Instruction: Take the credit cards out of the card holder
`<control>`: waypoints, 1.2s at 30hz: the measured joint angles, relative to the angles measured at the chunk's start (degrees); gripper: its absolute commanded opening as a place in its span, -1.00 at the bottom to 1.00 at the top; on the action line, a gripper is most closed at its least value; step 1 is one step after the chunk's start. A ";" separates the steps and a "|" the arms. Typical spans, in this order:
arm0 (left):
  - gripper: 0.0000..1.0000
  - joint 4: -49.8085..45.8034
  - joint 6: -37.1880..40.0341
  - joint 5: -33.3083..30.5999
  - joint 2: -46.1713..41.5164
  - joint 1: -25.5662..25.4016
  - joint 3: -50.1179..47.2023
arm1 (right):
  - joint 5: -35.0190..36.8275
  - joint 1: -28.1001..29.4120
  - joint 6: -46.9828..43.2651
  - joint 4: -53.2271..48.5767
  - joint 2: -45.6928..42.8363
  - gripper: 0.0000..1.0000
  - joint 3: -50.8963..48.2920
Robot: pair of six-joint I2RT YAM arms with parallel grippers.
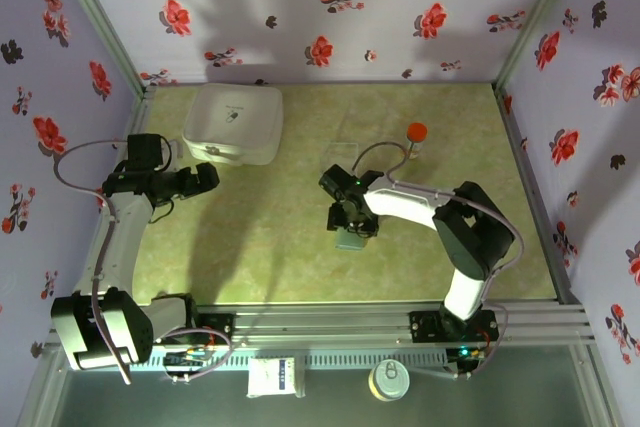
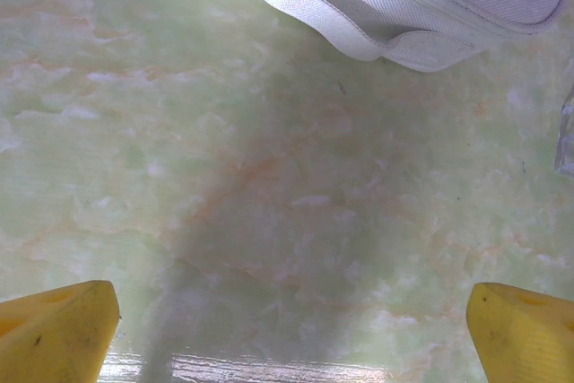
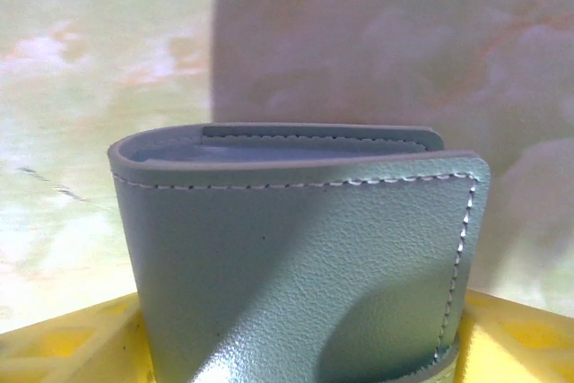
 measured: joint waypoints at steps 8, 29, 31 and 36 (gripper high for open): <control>0.99 0.22 -0.11 0.00 -1.09 0.00 -0.61 | -0.09 1.92 -1.49 -1.22 5.49 0.47 9.88; 0.89 11.67 -14.64 5.73 -3.04 -2.27 -10.54 | -1.38 5.18 -3.91 -3.56 16.63 0.64 21.07; 0.86 13.35 -16.22 6.67 -2.58 -3.34 -11.19 | -1.42 5.51 -3.91 -3.54 16.63 0.71 21.05; 0.79 18.16 -20.02 8.28 -0.17 -7.54 -13.03 | -1.38 5.90 -3.87 -3.52 15.93 0.76 20.52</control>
